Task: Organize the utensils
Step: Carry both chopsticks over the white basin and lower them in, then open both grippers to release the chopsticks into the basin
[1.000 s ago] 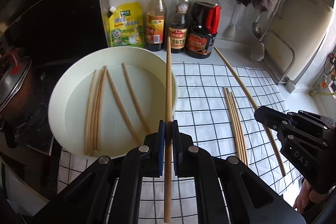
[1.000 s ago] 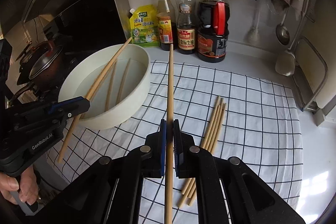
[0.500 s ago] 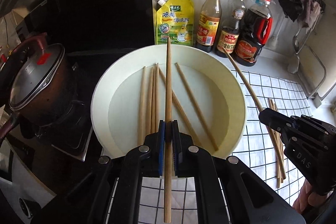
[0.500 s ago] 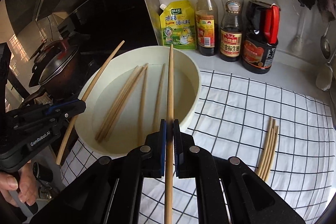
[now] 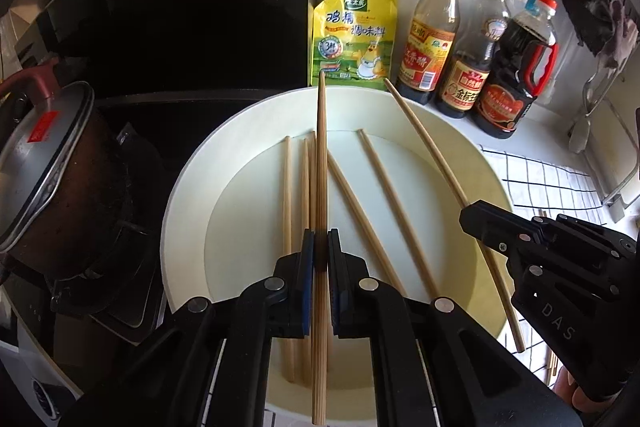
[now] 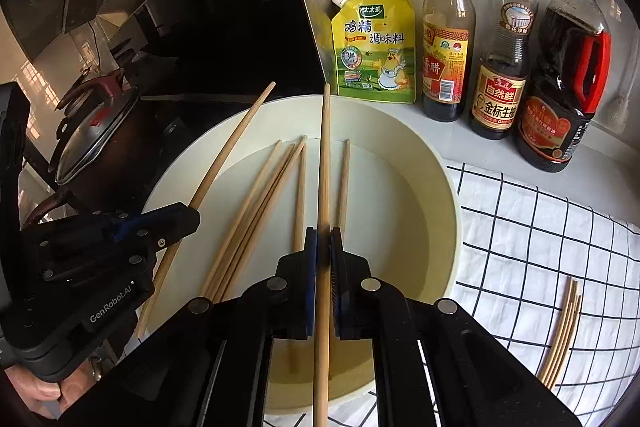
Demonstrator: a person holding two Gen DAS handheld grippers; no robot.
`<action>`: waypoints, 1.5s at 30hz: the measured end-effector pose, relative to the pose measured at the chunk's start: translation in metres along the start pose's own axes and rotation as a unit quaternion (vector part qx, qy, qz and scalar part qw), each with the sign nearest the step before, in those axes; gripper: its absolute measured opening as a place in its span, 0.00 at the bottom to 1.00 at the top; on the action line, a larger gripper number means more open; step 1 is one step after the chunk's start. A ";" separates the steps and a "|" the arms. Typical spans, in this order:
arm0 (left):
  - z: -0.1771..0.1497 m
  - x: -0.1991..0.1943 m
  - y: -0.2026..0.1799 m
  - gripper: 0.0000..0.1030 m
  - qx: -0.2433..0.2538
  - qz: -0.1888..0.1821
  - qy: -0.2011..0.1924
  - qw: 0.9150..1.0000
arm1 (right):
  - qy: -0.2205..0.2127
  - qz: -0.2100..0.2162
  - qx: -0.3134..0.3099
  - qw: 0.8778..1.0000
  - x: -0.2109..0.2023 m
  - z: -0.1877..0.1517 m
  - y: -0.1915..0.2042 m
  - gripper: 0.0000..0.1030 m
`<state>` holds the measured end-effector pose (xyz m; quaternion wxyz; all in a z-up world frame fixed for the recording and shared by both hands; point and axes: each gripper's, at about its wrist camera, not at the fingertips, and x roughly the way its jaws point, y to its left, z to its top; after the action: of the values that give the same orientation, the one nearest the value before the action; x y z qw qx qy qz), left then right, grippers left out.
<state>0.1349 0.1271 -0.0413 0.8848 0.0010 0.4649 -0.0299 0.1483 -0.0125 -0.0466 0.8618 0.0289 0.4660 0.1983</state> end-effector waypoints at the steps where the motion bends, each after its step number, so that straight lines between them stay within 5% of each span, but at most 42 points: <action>1: 0.001 0.004 0.002 0.07 -0.001 0.000 0.002 1.000 | 0.005 -0.001 0.001 1.000 0.004 0.000 0.000 0.06; 16: 0.002 0.057 0.022 0.07 -0.014 -0.003 0.061 0.998 | 0.061 -0.003 0.023 0.998 0.052 0.009 0.000 0.06; 29: 0.001 0.061 0.022 0.08 -0.017 -0.010 0.070 0.997 | 0.069 -0.016 0.028 0.997 0.055 0.008 -0.008 0.06; 32: 0.001 0.057 0.023 0.09 -0.021 -0.012 0.068 0.997 | 0.058 -0.025 0.031 0.998 0.049 0.008 -0.010 0.27; 40: -0.003 0.042 0.025 0.32 -0.030 -0.005 0.055 0.998 | 0.043 -0.018 0.041 0.998 0.030 0.006 -0.017 0.34; 43: -0.004 0.032 0.024 0.62 -0.034 -0.002 0.042 0.999 | 0.035 -0.017 0.040 0.998 0.020 0.004 -0.017 0.34; 45: -0.005 0.023 0.023 0.69 -0.036 0.001 0.026 0.999 | 0.029 -0.017 0.037 0.999 0.013 0.002 -0.016 0.35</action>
<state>0.1448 0.1491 -0.0635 0.8721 -0.0294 0.4883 -0.0124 0.1616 -0.0224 -0.0600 0.8494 0.0469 0.4984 0.1670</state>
